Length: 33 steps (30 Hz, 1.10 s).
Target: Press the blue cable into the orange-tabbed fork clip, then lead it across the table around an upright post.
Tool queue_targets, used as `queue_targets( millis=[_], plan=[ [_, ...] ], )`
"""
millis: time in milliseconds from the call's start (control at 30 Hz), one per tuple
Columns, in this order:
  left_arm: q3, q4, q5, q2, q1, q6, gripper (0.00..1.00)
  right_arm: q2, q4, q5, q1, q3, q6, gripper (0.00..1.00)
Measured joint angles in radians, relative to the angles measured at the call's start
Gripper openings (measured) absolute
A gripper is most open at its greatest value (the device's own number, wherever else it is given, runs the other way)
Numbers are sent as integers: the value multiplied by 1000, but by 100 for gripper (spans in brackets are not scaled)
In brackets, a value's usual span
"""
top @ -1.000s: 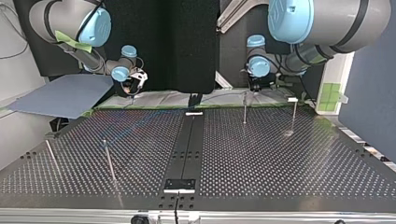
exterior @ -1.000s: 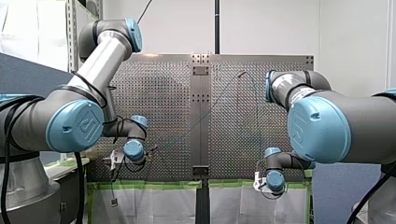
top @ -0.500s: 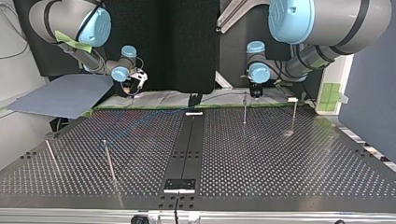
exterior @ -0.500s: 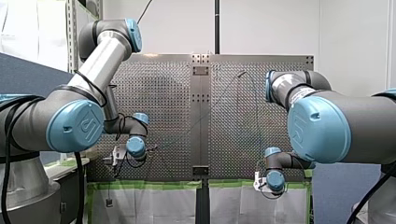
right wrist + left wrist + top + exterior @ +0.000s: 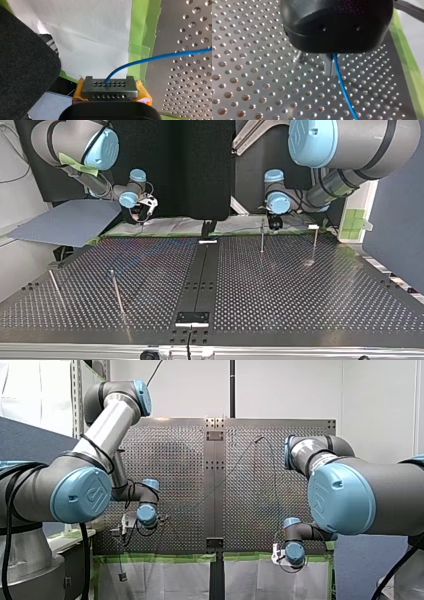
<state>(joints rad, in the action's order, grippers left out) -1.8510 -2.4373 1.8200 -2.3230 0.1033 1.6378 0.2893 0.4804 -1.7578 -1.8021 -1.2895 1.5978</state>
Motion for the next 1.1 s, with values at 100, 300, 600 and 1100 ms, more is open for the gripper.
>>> queue_targets(
  millis=[100,300,600,1100],
  plan=[
    [6,0,0,0,0,0,0,0,0,0,2,2,2,0],
    [9,-1,2,0,-4,2,0,0,0,0,5,2,1,0],
    [9,27,7,0,-11,5,93,0,0,1,5,2,1,0],
    [-9,-37,46,0,-4,40,100,0,-9,3,5,2,-1,0]
  ],
)
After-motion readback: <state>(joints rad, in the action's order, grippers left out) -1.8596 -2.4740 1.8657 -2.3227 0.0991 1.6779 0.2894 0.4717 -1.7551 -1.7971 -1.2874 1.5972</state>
